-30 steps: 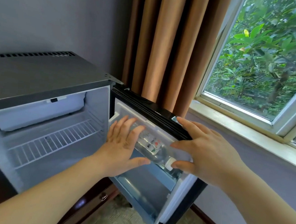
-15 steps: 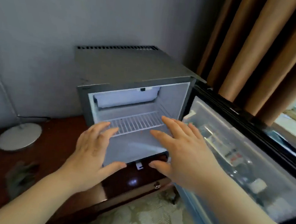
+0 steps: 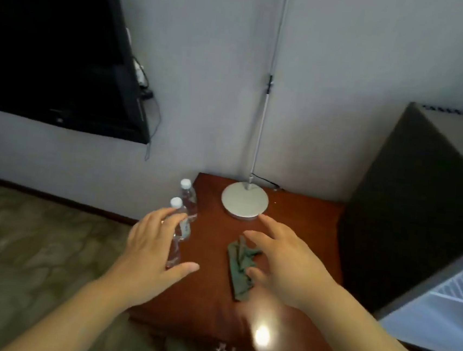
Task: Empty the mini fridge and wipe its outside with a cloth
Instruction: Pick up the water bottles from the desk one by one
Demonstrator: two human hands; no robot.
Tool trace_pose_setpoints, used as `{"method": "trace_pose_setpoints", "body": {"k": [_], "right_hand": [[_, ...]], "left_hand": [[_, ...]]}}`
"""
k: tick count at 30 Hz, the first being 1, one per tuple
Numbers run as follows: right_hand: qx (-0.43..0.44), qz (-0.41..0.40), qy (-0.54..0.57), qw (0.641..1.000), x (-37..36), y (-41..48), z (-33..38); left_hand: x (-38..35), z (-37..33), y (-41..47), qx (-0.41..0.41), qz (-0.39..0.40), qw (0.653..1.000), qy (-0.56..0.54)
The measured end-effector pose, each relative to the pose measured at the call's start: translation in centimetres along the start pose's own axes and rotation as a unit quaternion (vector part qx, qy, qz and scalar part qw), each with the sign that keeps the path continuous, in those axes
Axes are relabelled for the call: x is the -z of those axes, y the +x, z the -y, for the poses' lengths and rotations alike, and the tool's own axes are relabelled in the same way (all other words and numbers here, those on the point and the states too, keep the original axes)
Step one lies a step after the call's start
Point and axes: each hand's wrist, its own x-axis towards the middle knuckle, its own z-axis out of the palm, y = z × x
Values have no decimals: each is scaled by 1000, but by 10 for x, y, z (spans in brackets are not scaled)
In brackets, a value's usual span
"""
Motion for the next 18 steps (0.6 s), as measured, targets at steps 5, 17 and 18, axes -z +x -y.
{"method": "trace_pose_setpoints", "body": {"k": [5, 17, 18], "right_hand": [[58, 40, 43, 997, -50, 109, 68], [64, 110, -4, 992, -157, 242, 130], [64, 98, 3, 993, -154, 236, 124]], "left_hand": [[-1, 94, 2, 73, 25, 997, 2], [-21, 192, -9, 153, 95, 982, -48], [-23, 191, -6, 144, 100, 983, -53]]}}
